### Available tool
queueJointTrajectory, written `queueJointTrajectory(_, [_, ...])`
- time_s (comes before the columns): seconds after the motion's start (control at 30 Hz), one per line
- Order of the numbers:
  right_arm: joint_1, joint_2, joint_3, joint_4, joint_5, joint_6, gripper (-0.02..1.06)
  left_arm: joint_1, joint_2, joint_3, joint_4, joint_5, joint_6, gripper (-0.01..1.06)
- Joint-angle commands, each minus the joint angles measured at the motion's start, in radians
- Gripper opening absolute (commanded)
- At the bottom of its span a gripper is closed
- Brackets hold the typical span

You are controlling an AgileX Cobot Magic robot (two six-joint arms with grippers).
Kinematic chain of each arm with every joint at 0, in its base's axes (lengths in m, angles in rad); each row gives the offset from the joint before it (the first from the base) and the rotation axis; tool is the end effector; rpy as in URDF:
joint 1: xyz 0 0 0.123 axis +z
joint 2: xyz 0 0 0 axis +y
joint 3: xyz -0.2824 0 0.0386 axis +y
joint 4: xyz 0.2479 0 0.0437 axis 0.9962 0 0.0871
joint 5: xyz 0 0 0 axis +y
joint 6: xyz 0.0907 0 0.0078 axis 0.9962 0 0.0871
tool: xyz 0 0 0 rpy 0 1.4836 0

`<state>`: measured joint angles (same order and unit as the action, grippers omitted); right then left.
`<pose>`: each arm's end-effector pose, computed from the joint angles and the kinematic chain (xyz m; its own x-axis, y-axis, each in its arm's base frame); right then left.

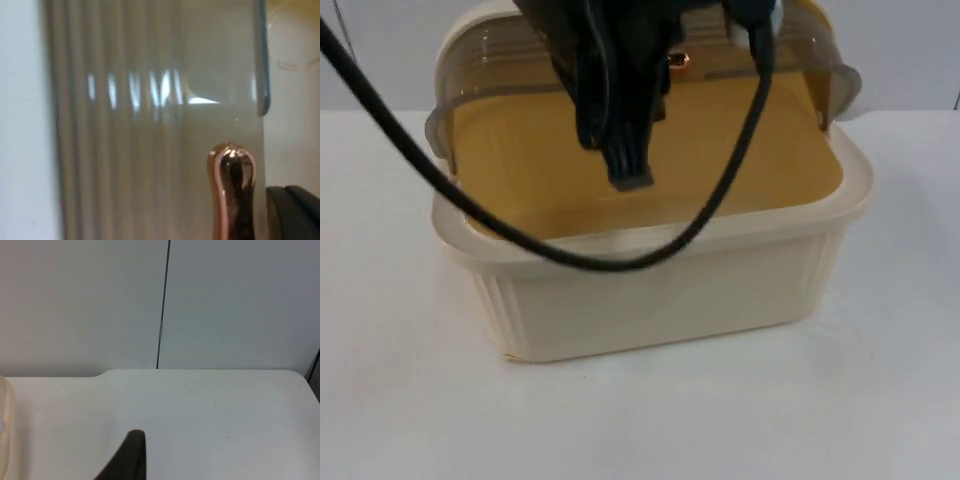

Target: Open the box lid with the left hand, place the block into the box with the right hand, then close the box lid with the left hand.

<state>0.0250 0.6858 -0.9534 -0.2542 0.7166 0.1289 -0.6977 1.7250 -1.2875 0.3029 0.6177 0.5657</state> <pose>0.1182 -0.0121 0.4089 -0.3464 -0.0723 -0.9353 0.1086 0.9872 -0.1166 0.2990 -0.2301 0.2579 -0.0221 0.9540 -0.2990 0.8333 0.1828 0.5217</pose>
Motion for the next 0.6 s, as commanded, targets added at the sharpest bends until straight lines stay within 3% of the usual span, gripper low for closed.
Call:
queueJointTrajectory(0.0, [-0.001, -0.004, -0.008, -0.003, -0.004, -0.005, 1.04, 0.042, 0.001, -0.03, -0.079, 0.059, 0.039, 0.0])
queueJointTrajectory(0.37, [-0.001, -0.004, -0.008, -0.003, -0.004, -0.005, 1.04, 0.107, 0.001, -0.056, -0.109, 0.063, 0.039, 0.0])
queueJointTrajectory(0.57, [-0.001, -0.004, -0.008, -0.003, 0.007, -0.005, 1.04, 0.098, -0.003, -0.056, -0.211, 0.152, 0.044, 0.0])
